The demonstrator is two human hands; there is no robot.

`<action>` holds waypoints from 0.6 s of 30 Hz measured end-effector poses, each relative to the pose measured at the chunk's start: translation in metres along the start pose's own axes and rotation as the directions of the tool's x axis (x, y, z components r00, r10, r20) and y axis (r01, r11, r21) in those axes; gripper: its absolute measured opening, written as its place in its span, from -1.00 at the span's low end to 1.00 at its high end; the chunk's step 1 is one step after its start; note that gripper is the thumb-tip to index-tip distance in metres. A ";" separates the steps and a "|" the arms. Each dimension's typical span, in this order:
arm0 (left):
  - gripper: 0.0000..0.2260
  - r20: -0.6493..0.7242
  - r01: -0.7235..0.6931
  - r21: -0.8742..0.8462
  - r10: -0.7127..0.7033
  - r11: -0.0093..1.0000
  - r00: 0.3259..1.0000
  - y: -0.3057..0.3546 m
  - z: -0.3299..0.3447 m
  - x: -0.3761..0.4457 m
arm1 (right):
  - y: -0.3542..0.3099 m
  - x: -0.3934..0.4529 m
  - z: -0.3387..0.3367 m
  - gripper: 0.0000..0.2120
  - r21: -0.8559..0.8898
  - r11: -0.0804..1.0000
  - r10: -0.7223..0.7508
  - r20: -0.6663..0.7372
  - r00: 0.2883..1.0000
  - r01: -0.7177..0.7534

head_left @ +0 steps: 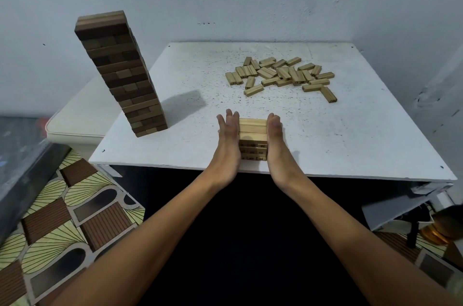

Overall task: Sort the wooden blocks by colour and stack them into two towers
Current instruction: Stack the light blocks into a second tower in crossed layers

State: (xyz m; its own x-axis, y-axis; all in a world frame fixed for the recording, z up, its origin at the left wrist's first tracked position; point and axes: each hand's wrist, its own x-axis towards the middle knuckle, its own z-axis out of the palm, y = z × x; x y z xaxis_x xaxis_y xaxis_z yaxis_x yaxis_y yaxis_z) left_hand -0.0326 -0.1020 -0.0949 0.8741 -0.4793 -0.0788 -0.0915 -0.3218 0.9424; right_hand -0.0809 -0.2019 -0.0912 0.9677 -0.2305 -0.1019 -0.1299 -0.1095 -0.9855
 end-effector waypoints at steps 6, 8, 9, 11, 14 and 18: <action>0.09 -0.032 -0.063 -0.251 0.057 0.966 0.998 0.006 -0.002 -0.009 | 0.000 -0.005 -0.001 -0.02 0.190 0.979 -0.064 -0.071 0.995 0.077; 0.20 -0.025 -0.104 -0.313 0.101 0.944 0.995 0.007 -0.002 -0.009 | -0.003 -0.008 0.000 0.02 0.244 0.963 -0.097 -0.088 0.991 0.116; 0.21 -0.023 -0.125 -0.337 0.124 0.933 0.992 0.008 -0.001 -0.009 | -0.002 -0.009 0.002 0.09 0.251 0.959 -0.116 -0.085 0.990 0.134; 0.22 -0.034 -0.161 -0.371 0.160 0.915 0.986 0.011 0.002 -0.010 | -0.002 -0.009 0.004 0.12 0.258 0.953 -0.141 -0.082 0.987 0.158; 0.20 -0.051 -0.163 -0.379 0.156 0.911 0.986 0.014 0.006 -0.013 | -0.003 -0.008 0.006 0.12 0.251 0.952 -0.162 -0.076 0.984 0.176; 0.16 -0.080 -0.146 -0.422 0.124 0.895 0.989 0.014 0.007 -0.012 | -0.004 -0.008 0.006 0.15 0.243 0.951 -0.177 -0.067 0.982 0.188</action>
State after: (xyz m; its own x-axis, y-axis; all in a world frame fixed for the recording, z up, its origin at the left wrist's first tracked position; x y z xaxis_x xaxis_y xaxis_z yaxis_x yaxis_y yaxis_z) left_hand -0.0477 -0.1067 -0.0834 0.8912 -0.4489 0.0650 -0.0083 0.1271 0.9919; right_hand -0.0870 -0.1933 -0.0869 0.9587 -0.2718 0.0838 0.1113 0.0875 -0.9899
